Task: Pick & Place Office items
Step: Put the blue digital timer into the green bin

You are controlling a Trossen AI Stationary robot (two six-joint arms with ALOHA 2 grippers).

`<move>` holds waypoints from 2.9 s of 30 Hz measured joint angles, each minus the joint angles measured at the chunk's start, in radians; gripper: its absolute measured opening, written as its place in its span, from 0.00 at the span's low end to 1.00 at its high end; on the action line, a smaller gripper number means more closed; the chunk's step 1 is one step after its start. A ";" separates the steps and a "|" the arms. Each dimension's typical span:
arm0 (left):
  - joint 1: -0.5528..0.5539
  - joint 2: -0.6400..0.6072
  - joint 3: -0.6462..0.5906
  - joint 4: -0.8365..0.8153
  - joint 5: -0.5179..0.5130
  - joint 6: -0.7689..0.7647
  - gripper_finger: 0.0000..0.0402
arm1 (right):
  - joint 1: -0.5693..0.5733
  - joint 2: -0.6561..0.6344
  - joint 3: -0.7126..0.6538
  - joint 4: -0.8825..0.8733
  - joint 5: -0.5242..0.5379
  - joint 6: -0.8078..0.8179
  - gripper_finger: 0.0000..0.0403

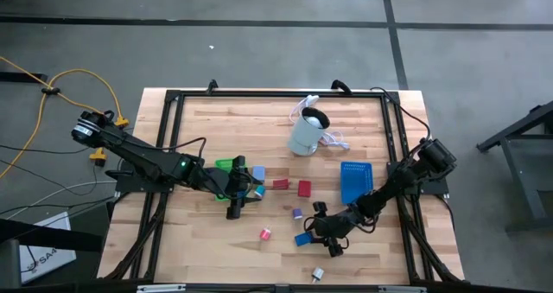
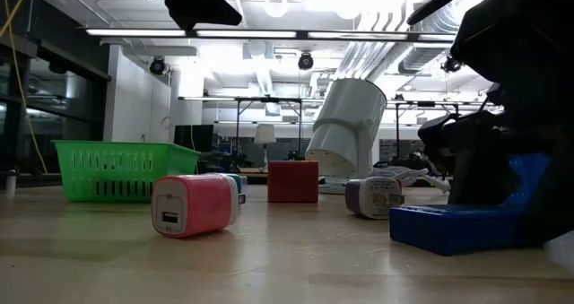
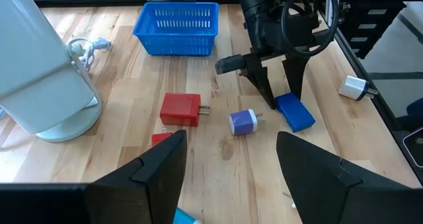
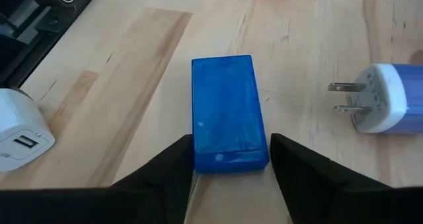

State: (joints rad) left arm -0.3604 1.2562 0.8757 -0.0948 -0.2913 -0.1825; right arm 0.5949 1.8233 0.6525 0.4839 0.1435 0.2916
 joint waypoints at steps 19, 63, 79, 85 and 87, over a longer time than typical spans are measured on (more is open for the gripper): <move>0.000 0.000 0.000 0.000 0.000 0.000 0.57 | 0.001 -0.005 -0.001 0.015 -0.011 -0.003 0.37; 0.000 0.000 0.000 0.103 0.000 0.019 0.57 | -0.225 -0.102 0.128 0.200 0.022 -0.142 0.37; 0.000 0.000 0.000 0.164 0.000 -0.153 0.57 | -0.225 -0.102 0.127 0.201 0.218 -0.204 0.37; 0.000 0.000 0.000 0.163 0.000 -0.300 0.57 | -0.224 -0.102 0.127 0.201 0.287 -0.245 0.37; 0.000 0.000 0.000 0.163 0.000 -0.364 0.57 | -0.224 -0.102 0.127 0.201 0.295 -0.245 0.37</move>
State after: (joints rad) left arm -0.3603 1.2560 0.8757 0.0682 -0.2915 -0.5469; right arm 0.3710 1.7214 0.7795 0.6849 0.4385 0.0465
